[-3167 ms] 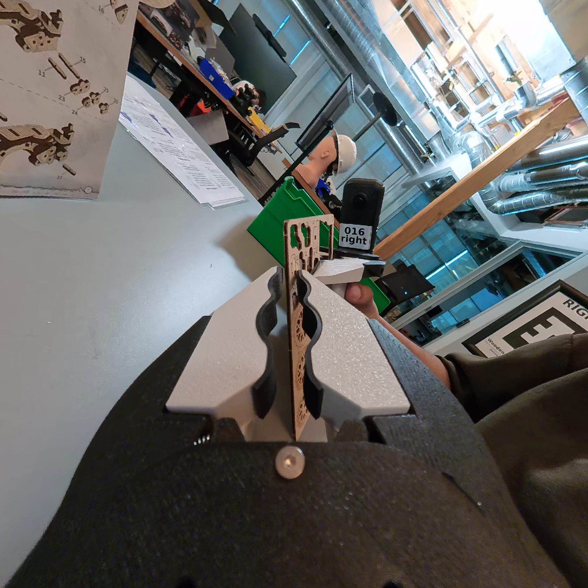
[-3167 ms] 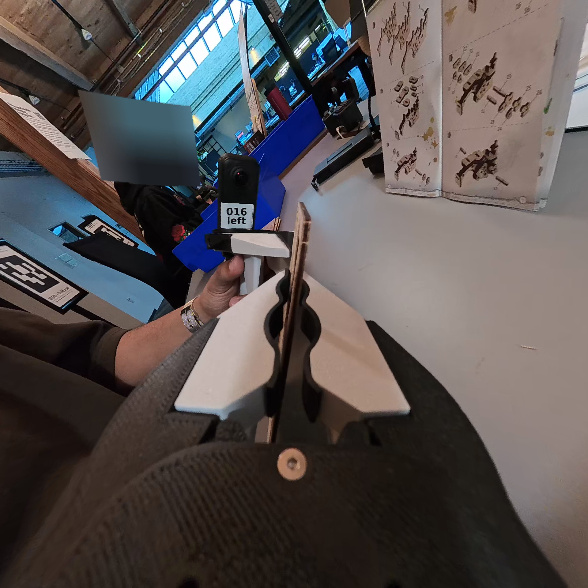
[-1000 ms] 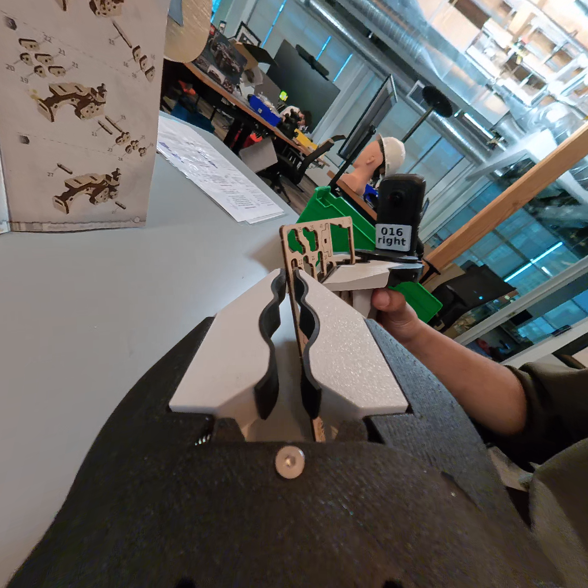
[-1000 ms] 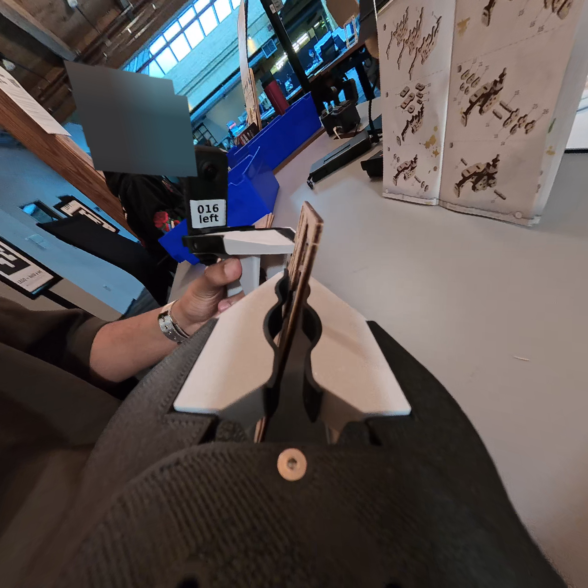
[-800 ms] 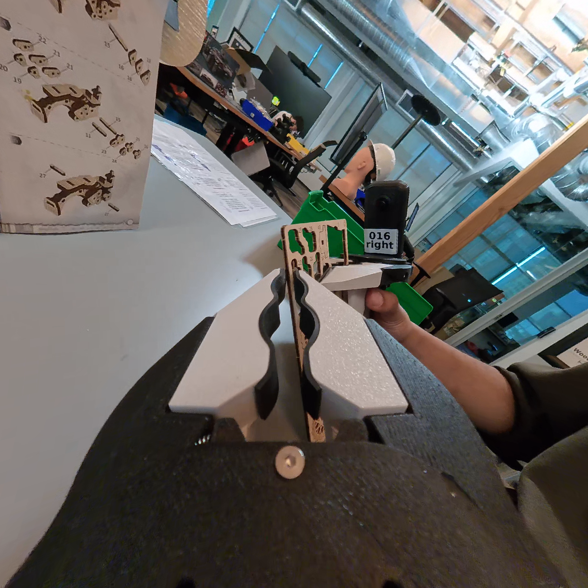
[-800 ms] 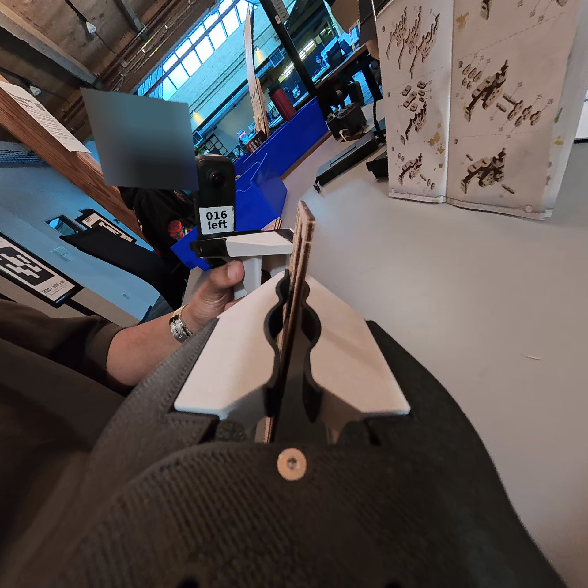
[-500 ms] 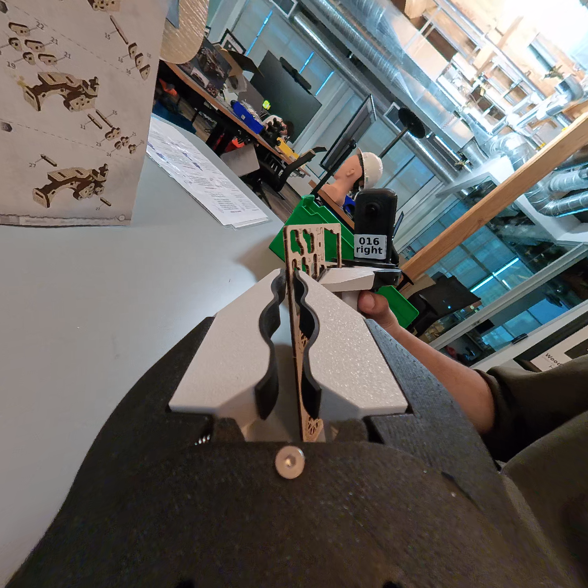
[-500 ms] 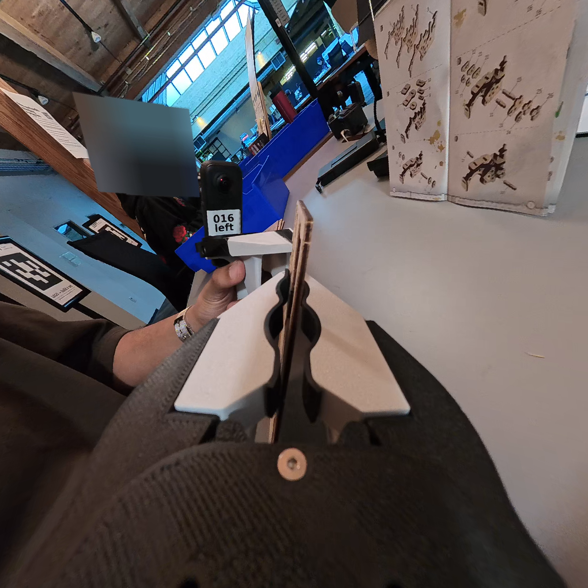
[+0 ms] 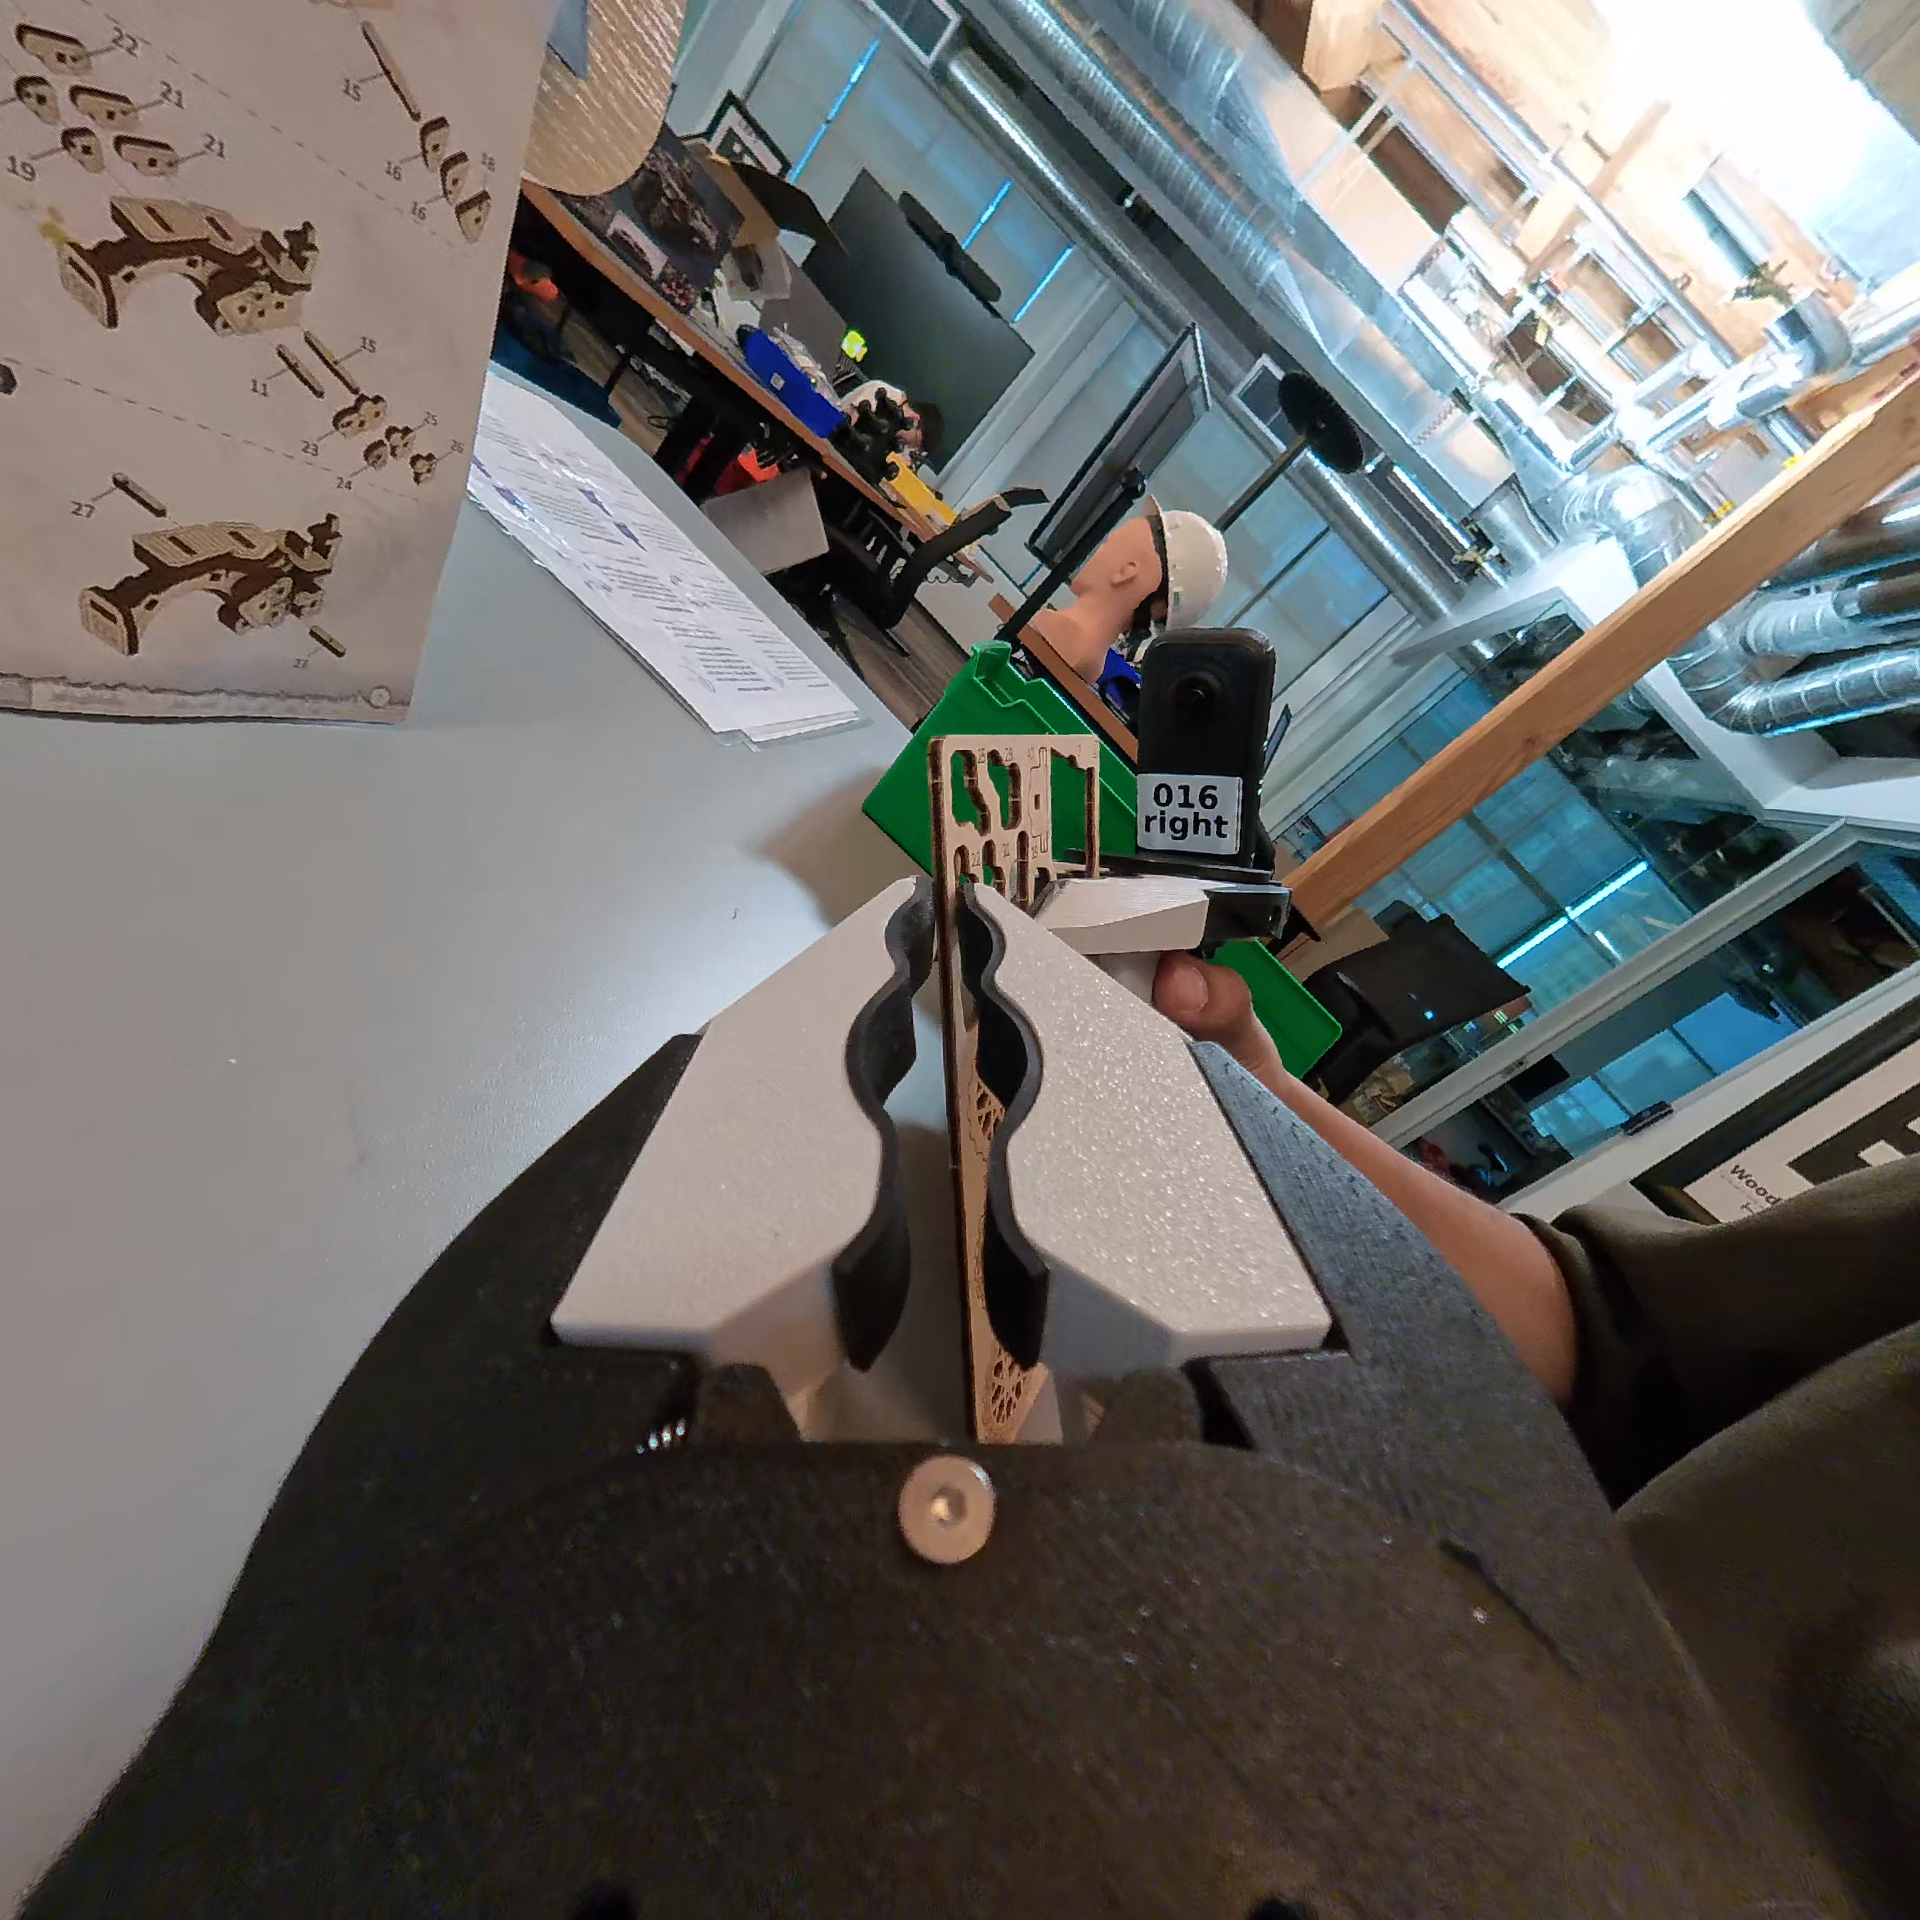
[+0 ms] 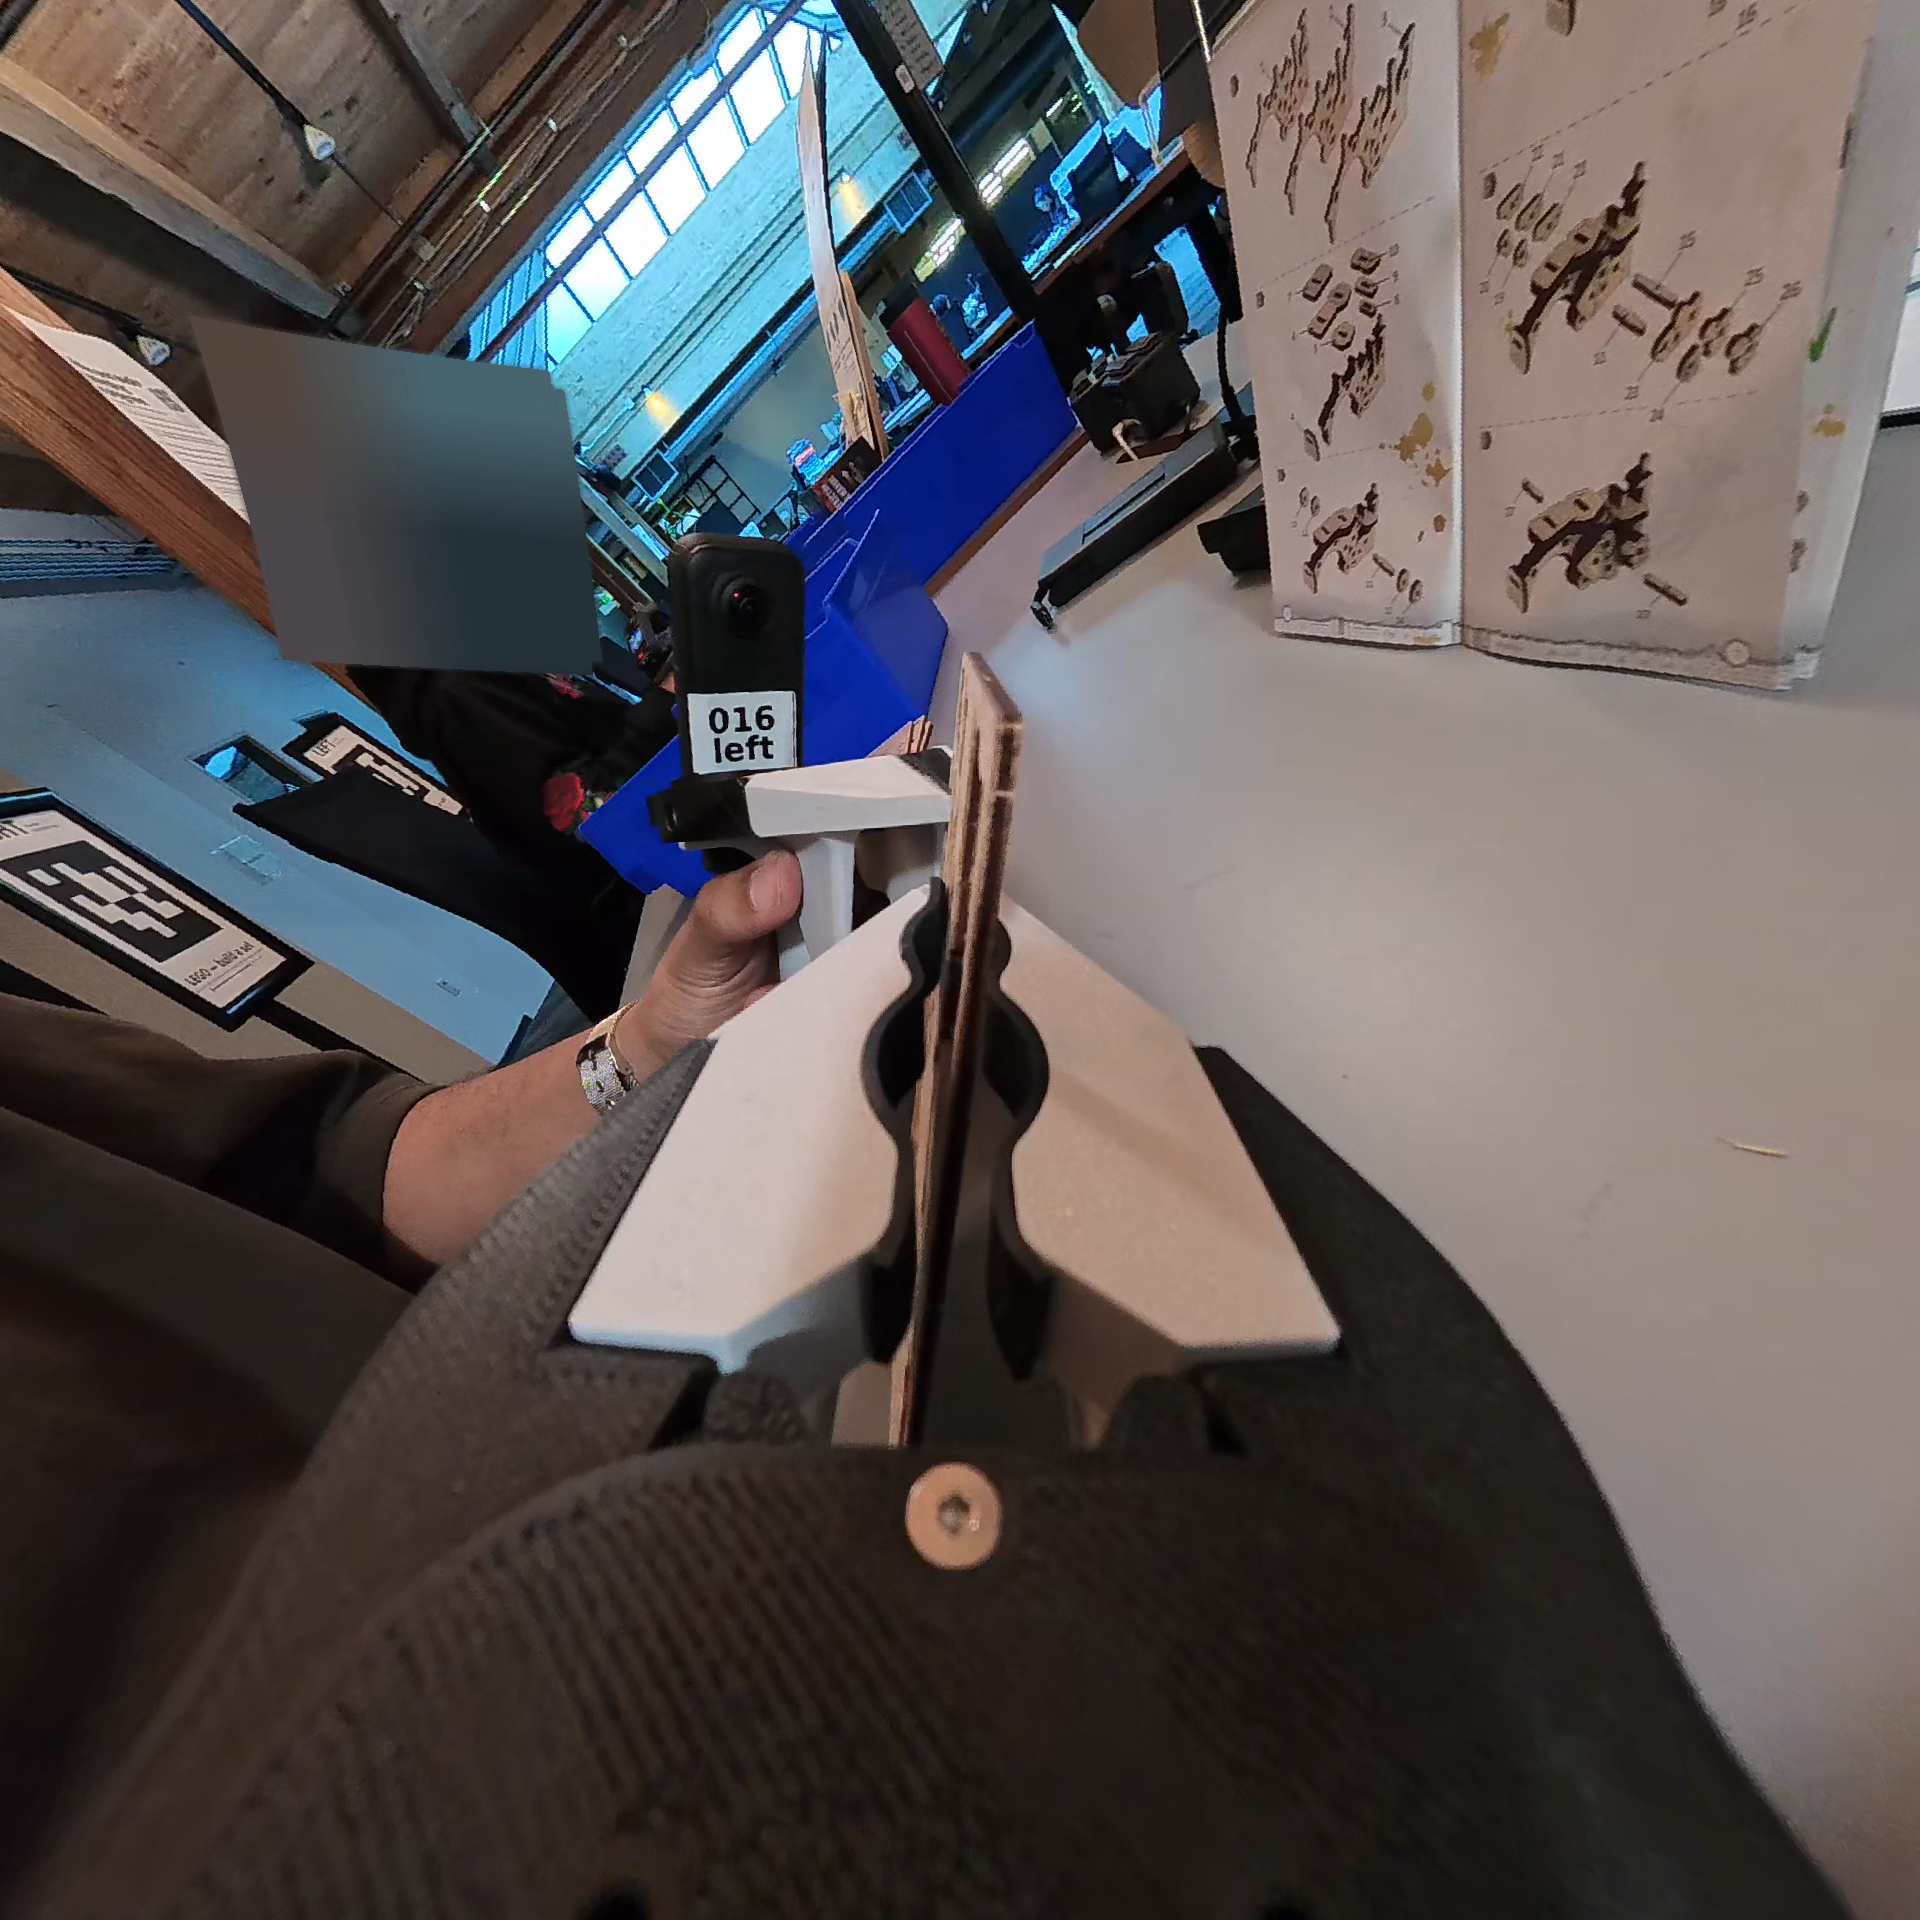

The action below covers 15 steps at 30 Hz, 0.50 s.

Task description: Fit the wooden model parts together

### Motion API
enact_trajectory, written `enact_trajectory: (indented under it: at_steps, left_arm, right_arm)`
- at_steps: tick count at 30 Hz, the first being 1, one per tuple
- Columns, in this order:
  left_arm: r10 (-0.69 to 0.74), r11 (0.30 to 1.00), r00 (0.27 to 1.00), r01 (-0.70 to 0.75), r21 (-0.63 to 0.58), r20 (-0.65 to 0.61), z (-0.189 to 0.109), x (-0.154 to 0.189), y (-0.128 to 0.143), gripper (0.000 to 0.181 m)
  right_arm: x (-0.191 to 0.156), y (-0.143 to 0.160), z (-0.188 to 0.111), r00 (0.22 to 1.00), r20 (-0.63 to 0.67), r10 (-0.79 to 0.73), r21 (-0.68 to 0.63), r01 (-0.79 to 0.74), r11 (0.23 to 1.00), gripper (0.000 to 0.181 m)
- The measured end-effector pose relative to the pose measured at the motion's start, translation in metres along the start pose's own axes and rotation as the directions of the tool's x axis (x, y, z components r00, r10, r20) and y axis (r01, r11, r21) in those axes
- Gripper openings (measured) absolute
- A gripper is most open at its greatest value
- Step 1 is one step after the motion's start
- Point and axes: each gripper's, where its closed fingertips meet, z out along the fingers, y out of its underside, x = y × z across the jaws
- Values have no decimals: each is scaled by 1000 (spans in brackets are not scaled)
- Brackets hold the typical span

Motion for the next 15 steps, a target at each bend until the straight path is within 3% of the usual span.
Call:
enact_trajectory:
  at_steps: [15]
  left_arm:
    - [-15, 1000, 1000, 15, 3, -1, 0, -1, 0, 1]
  right_arm:
    - [0, 0, 0, 1000, -2, 7, -1, -7, 1000, 1]
